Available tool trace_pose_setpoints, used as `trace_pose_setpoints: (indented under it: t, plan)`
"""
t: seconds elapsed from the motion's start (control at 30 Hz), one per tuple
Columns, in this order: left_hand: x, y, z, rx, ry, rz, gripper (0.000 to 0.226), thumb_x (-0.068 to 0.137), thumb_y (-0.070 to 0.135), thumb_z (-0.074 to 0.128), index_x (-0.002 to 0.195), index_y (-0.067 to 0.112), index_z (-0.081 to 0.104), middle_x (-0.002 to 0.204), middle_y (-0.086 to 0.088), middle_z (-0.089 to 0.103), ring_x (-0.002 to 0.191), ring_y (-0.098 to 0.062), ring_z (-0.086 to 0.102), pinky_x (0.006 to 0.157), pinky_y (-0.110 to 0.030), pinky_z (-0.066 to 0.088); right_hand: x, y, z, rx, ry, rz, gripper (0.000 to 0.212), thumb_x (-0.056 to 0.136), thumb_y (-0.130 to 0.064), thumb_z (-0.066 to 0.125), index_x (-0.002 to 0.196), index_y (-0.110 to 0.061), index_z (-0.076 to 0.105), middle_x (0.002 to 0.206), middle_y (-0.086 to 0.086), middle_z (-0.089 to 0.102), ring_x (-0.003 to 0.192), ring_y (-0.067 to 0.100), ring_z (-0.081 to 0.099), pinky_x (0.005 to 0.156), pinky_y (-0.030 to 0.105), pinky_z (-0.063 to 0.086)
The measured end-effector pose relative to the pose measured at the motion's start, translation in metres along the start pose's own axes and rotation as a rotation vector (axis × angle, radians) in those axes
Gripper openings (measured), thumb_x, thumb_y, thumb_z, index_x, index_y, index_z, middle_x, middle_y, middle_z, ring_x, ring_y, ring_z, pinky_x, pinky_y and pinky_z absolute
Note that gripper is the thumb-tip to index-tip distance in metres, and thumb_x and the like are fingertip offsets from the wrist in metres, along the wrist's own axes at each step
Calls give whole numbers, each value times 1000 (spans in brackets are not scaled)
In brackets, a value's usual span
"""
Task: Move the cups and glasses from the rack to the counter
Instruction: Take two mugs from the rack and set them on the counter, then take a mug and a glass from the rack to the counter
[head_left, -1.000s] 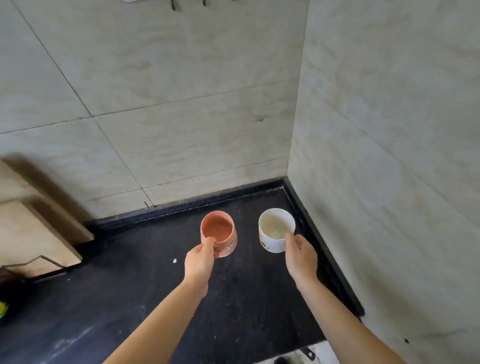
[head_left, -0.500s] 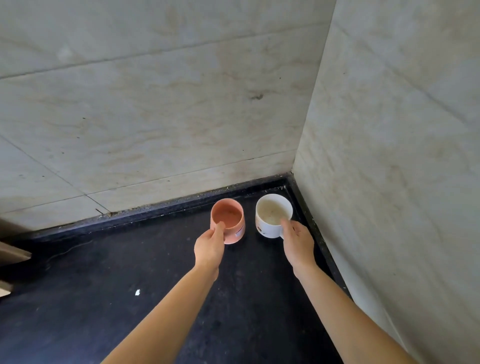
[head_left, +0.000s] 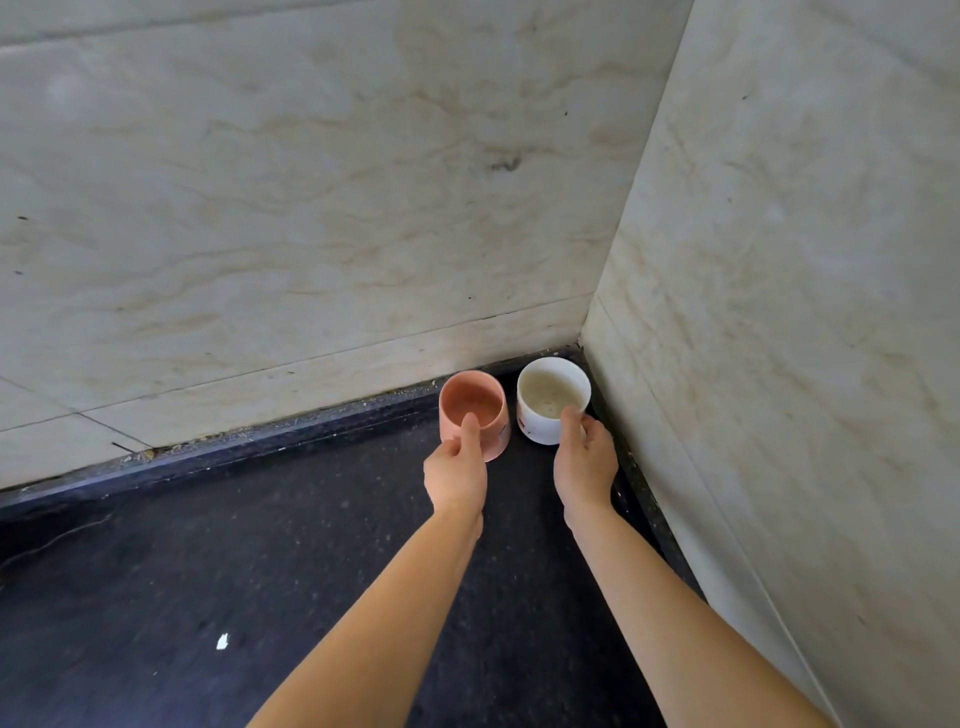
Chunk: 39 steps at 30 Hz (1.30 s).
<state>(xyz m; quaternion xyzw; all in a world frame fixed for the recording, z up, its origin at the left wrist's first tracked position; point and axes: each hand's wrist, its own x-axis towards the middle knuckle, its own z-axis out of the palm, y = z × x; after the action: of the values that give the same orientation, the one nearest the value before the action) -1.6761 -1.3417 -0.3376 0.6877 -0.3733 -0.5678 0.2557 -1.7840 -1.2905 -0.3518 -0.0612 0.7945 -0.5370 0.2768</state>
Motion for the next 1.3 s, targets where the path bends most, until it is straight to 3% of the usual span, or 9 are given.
trace_pose_setpoints:
  t: [0.2, 0.37, 0.47, 0.53, 0.63, 0.77, 0.9, 1.1, 1.3]
  plan:
    - [1, -2, 11, 47, 27, -37, 58, 88, 63, 58, 71, 7, 62, 73, -9, 61, 65, -19, 53, 57, -29, 39, 14, 6, 7, -10, 1, 13, 40, 99, -50, 52, 107, -14, 66, 106, 4, 65, 98, 21, 60, 89, 39, 49]
    - [2, 2, 2, 162, -29, -48, 67, 81, 73, 57, 77, 7, 69, 77, -10, 67, 69, -20, 61, 57, -29, 42, 13, 8, -1, -131, -61, -11, 50, 97, -58, 49, 94, -11, 63, 92, 4, 64, 88, 23, 61, 70, 34, 42]
    - [-4, 9, -17, 328, -141, 0, 83, 79, 80, 49, 108, 4, 66, 97, -11, 68, 79, -24, 63, 63, -29, 44, 3, -3, -10, -251, -64, -51, 47, 97, -53, 54, 111, -9, 59, 109, 9, 62, 95, 25, 60, 69, 32, 39]
    - [-11, 16, -39, 568, -145, 143, 85, 86, 77, 41, 135, 8, 52, 129, -8, 58, 107, -29, 61, 79, -35, 51, -10, -14, -18, -416, -31, -220, 47, 96, -46, 58, 126, -10, 52, 125, 10, 56, 108, 26, 58, 77, 34, 46]
    - [-23, 38, -86, 940, -40, 493, 76, 95, 68, 29, 155, 21, 24, 166, -7, 14, 151, -29, 19, 118, -49, 29, -30, -42, -23, -627, -8, -533, 56, 98, -48, 50, 143, -15, 44, 146, 16, 47, 132, 34, 49, 99, 49, 50]
    - [-43, 93, -163, 1128, 125, 802, 74, 97, 67, 15, 159, 27, 6, 167, -7, -6, 154, -28, -4, 124, -50, 9, -61, -115, -17, -773, 6, -831, 66, 100, -59, 31, 154, -21, 34, 159, 24, 31, 145, 42, 35, 115, 53, 34]
    - [-86, 137, -253, 1114, 354, 957, 72, 98, 64, 12, 159, 27, 13, 167, -12, 4, 153, -33, 4, 122, -56, 13, -115, -173, -7, -802, -37, -1107, 72, 100, -62, 27, 161, -24, 18, 167, 21, 9, 153, 41, 16, 124, 55, 15]
    - [-161, 117, -382, 1055, 711, 851, 68, 100, 58, 26, 158, 23, 17, 166, -15, 8, 152, -36, 10, 120, -57, 15, -220, -209, 46, -767, -255, -1384, 78, 99, -67, 26, 162, -24, 10, 168, 22, -1, 154, 41, 8, 124, 55, 5]
    - [-276, 23, -488, 1039, 1016, 564, 68, 100, 55, 34, 158, 22, 20, 166, -15, 10, 153, -35, 9, 119, -59, 16, -362, -187, 94, -599, -632, -1603, 82, 98, -68, 28, 162, -24, 4, 168, 20, -4, 155, 40, 5, 125, 55, 2]
